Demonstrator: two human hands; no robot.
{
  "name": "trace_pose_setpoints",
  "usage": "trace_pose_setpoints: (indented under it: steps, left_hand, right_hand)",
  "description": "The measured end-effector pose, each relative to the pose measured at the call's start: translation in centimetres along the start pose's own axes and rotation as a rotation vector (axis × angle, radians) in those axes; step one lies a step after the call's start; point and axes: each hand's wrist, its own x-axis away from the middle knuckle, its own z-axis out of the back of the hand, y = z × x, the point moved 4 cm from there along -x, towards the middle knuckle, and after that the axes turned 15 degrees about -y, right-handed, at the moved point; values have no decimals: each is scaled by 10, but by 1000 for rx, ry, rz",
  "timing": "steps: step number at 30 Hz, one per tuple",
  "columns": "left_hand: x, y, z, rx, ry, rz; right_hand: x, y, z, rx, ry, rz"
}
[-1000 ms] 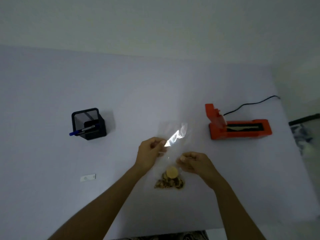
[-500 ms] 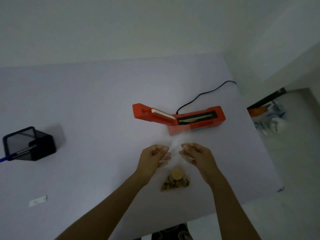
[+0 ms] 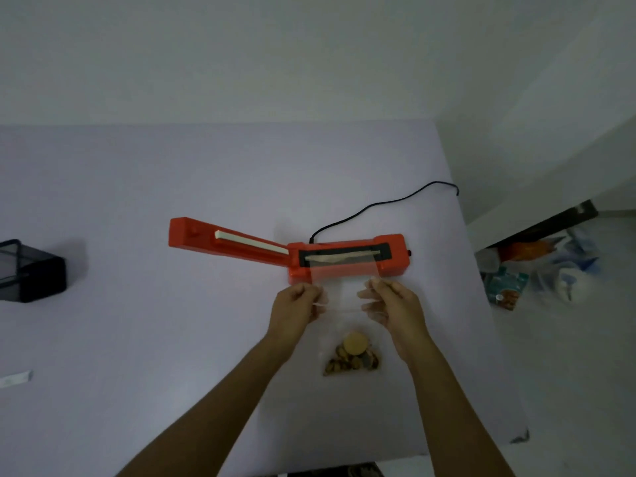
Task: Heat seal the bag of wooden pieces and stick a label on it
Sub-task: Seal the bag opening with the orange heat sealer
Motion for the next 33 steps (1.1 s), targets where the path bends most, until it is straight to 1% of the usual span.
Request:
trace_pose_setpoints:
  steps: [3, 8, 13, 15, 17, 19, 20, 22, 23, 24, 26, 27, 30, 33]
  left_hand:
    - [-5, 2, -5, -22, 60, -8]
    - [-9, 1, -6, -55, 158, -32]
    - [-10, -1, -1, -89, 157, 0]
    - [-10, 0, 0, -112, 150, -13]
    - [-8, 0, 4, -168, 189, -43]
    - [-2, 0, 11, -179, 306, -73]
    - [2, 0, 16, -137, 391, -96]
    - [11, 6, 32, 22, 573, -162]
    - [15, 12, 41, 128, 633, -201]
    - [18, 18, 50, 248, 653, -250]
    - [21, 38, 66, 466, 594, -360]
    - [21, 49, 72, 518, 541, -402]
    - [20, 82, 75, 469, 401, -479]
    - [24, 98, 62, 386, 340, -505]
  right_hand:
    - [-10, -5, 5, 36, -4, -3]
    - [-14, -1, 5, 47, 39, 10]
    - [-10, 5, 2, 49, 53, 10]
    - [-10, 5, 2, 60, 53, 19]
    - [-9, 6, 1, 74, 51, 28]
    - [-8, 7, 1, 81, 53, 30]
    - [-8, 8, 0, 84, 54, 28]
    - [-10, 9, -2, 100, 53, 29]
    - [-11, 9, -2, 112, 52, 32]
    - [-12, 9, -3, 125, 53, 36]
    - [-13, 8, -4, 153, 57, 48]
    - [-14, 8, -4, 170, 59, 56]
    - [-15, 5, -6, 218, 66, 72]
    - [-17, 5, -7, 235, 76, 67]
